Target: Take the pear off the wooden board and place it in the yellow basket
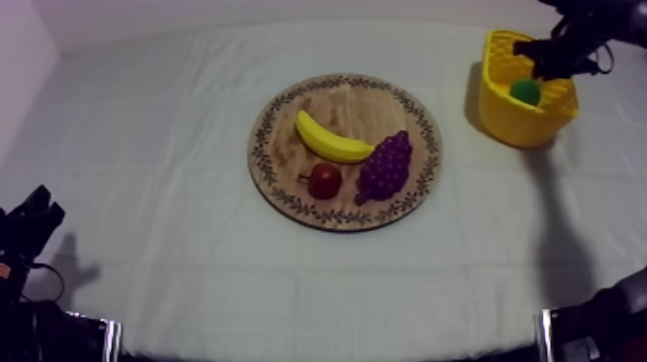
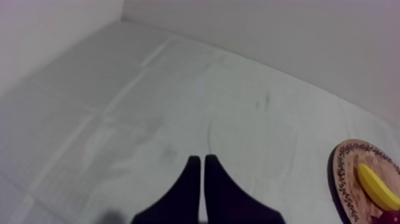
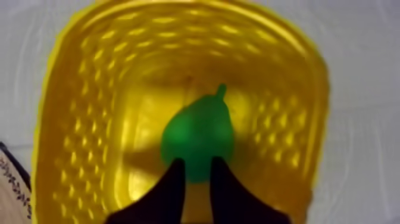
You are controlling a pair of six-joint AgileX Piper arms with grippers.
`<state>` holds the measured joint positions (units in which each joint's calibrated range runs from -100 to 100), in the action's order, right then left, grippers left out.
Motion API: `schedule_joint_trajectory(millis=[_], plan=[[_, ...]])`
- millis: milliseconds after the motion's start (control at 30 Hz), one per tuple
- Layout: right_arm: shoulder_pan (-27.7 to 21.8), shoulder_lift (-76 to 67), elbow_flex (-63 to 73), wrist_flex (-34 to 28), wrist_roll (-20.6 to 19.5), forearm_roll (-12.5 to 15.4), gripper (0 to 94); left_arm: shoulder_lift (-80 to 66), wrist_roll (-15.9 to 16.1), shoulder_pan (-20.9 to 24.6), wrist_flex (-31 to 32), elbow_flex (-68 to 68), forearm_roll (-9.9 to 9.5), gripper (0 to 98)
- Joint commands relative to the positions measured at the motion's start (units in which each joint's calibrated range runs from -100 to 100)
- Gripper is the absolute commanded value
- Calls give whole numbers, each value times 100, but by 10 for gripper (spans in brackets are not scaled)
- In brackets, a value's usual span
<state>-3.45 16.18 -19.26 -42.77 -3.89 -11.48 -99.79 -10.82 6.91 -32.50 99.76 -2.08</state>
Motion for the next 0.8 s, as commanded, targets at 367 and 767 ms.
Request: schedule_joint_trajectory(millis=[367,767], plan=[[-8,-3565,-2088,174,170,396,9,-4,0,1,0,2,0,1],[195,-6311,-4504,668,227,571,6,-4,0,1,0,2,0,1]])
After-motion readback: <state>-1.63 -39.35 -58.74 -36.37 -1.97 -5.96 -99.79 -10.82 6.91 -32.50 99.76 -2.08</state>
